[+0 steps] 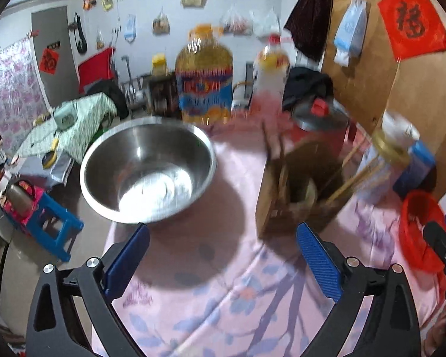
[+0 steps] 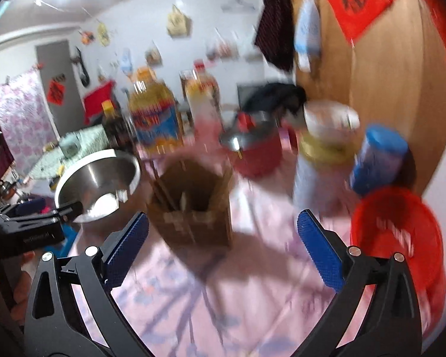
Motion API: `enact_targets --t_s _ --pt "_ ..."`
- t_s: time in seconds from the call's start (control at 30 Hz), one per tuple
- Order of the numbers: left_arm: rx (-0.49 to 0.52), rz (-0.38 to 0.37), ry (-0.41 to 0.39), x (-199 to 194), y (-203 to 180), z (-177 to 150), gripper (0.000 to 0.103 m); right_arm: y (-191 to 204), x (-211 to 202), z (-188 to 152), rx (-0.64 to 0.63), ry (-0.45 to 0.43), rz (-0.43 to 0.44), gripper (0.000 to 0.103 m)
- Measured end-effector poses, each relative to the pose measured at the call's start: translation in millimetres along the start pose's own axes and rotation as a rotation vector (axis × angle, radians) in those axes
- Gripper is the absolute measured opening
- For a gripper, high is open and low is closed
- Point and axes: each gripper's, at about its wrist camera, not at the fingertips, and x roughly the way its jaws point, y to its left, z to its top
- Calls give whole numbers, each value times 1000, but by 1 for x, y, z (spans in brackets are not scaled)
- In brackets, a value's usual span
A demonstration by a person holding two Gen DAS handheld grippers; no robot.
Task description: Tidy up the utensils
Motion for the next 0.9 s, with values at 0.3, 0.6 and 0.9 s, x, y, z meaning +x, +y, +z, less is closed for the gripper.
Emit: enact_targets --t_s 0.3,0.6,0.9 --pt "-80 146 113 -11 5 -66 97 -33 28 -40 57 196 44 97" --pt "-229 270 69 -65 -14 -74 97 -47 -4 -13 -82 10 144 97" --pt "-180 172 80 -51 -45 -85 97 -33 -1 -52 -68 77 139 97"
